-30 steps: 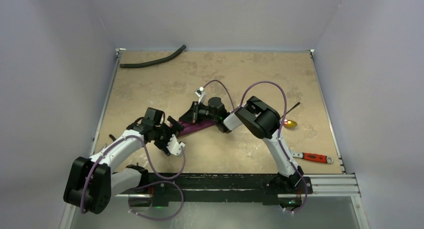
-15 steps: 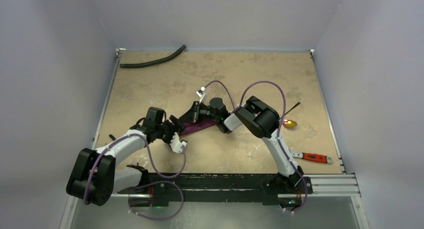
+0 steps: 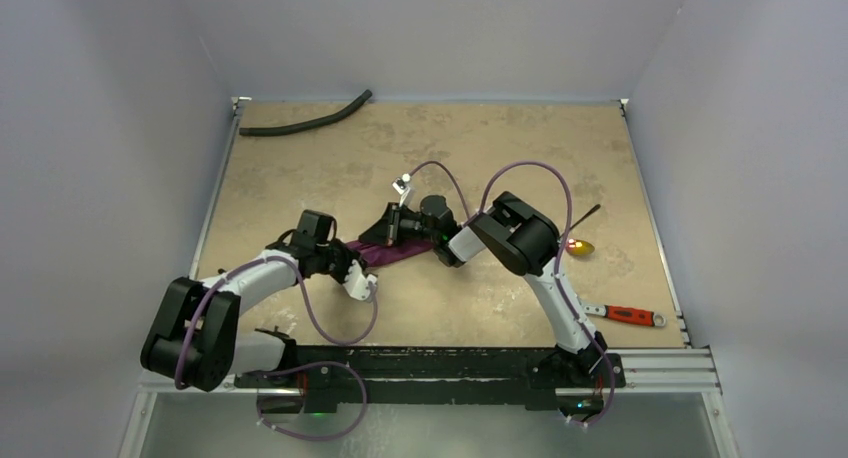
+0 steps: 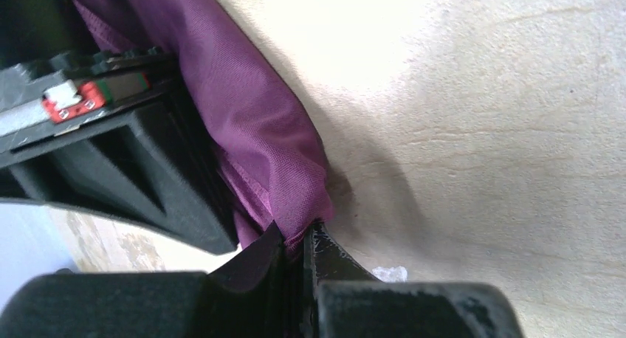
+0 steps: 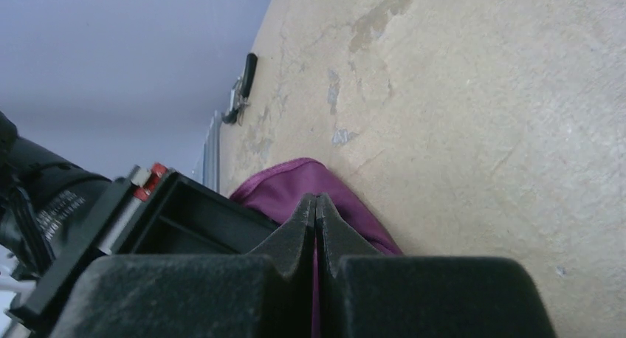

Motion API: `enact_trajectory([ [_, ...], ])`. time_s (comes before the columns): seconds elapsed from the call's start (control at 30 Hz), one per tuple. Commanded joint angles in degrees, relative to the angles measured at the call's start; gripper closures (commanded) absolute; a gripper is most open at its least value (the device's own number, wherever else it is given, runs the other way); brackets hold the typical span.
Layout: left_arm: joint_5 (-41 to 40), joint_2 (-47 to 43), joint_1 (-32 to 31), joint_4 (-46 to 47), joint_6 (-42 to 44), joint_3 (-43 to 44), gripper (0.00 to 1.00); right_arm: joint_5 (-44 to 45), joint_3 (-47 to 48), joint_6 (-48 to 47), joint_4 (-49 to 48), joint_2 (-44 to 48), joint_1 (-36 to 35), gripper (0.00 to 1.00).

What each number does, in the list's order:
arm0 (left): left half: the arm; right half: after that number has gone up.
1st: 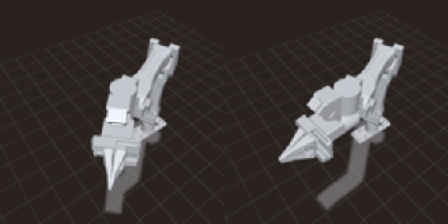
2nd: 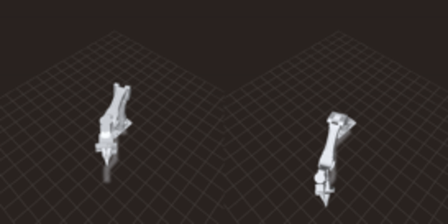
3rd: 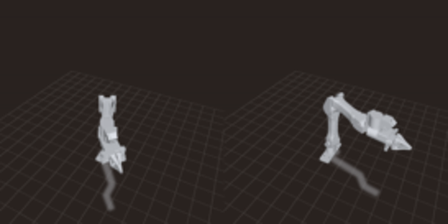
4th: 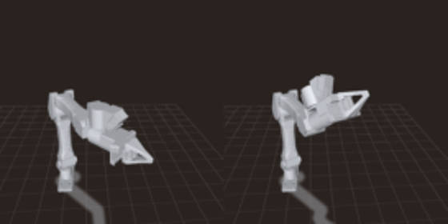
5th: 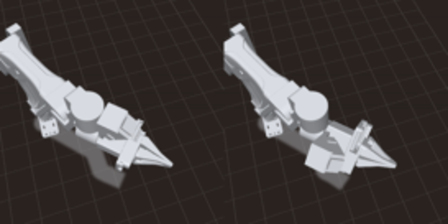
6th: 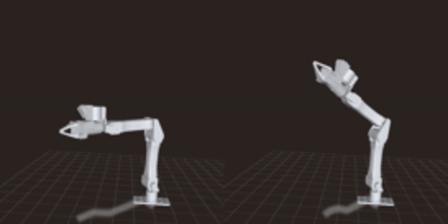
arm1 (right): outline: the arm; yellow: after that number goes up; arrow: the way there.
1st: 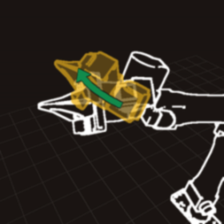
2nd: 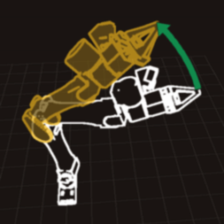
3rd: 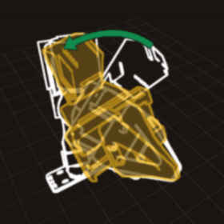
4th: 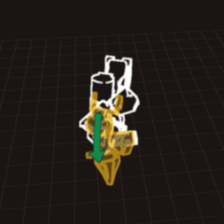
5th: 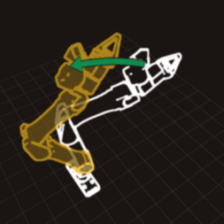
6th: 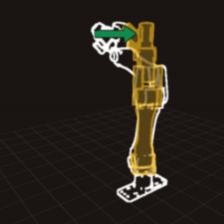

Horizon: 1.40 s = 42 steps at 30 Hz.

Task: Fold the napkin into a case and place the utensils inside
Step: Pick up the smaller rectangle-folded napkin from the center of the board.

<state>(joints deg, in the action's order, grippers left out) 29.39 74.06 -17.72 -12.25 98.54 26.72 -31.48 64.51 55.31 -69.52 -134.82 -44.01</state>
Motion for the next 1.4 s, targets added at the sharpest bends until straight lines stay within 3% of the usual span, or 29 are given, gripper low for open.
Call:
enact_trajectory([
  [0.0,3.0,-0.5,-0.1,-7.5,-5.5,4.9,1.0,-2.8,-3.3,-6.3,9.8,1.3,3.7,1.0],
  [0.07,3.7,-1.0,-0.2,-9.4,-7.7,6.4,1.0,-1.0,-3.6,-14.5,15.5,7.2,6.3,0.98],
  [0.13,4.1,-1.5,0.1,-10.7,-9.3,7.4,1.0,2.0,-3.9,-24.1,22.4,14.0,8.0,0.82],
  [0.2,4.5,-2.3,0.5,-11.6,-9.5,7.3,1.0,7.5,-3.5,-35.1,30.9,20.2,8.4,0.73],
  [0.3,4.9,-2.9,1.7,-12.8,-9.0,6.8,1.0,14.6,-4.9,-46.5,37.5,27.3,8.6,0.72],
  [0.4,5.5,-3.3,2.9,-15.3,-8.7,7.1,1.0,24.1,-9.6,-54.4,35.7,38.1,8.6,0.71],
  [0.47,5.6,-3.7,3.4,-16.4,-8.5,7.0,1.0,26.5,-14.7,-56.8,31.2,44.8,8.7,0.51],
  [0.5,5.7,-3.8,3.7,-16.6,-8.5,7.0,1.0,28.2,-17.1,-56.0,27.3,46.5,9.3,0.23],
  [0.53,5.8,-3.9,3.8,-16.7,-8.1,6.8,1.0,29.5,-18.3,-52.9,24.2,46.5,10.1,0.04],
  [0.57,5.8,-4.0,3.9,-16.5,-7.8,6.5,1.0,27.3,-16.9,-52.4,24.7,45.2,11.4,0.02],
  [0.63,6.1,-4.2,4.0,-15.7,-7.7,6.4,1.0,20.1,-8.9,-57.4,36.2,41.6,13.2,0.1],
  [0.7,6.0,-4.5,4.0,-15.1,-8.3,6.7,1.0,22.8,-8.3,-66.2,37.2,43.2,11.7,0.15],
  [0.77,5.7,-4.6,4.2,-15.1,-8.7,7.2,1.0,29.3,-18.1,-78.8,31.0,48.7,6.6,0.08],
  [0.83,5.6,-4.8,4.5,-15.6,-8.5,7.7,1.0,24.9,-22.8,-87.4,33.7,52.9,5.0,0.01],
  [1.0,5.6,-4.9,4.7,-15.7,-9.2,8.0,1.0,19.1,-25.8,-93.6,44.8,55.5,0.6,0.01],
  [1.13,5.7,-5.0,4.8,-15.7,-9.5,8.4,1.0,27.2,-27.2,-99.3,40.9,49.0,-7.2,0.01],
  [1.37,5.6,-5.8,4.9,-16.0,-9.1,8.7,1.0,27.8,-23.8,-106.5,35.2,38.4,-8.2,0.05],
])
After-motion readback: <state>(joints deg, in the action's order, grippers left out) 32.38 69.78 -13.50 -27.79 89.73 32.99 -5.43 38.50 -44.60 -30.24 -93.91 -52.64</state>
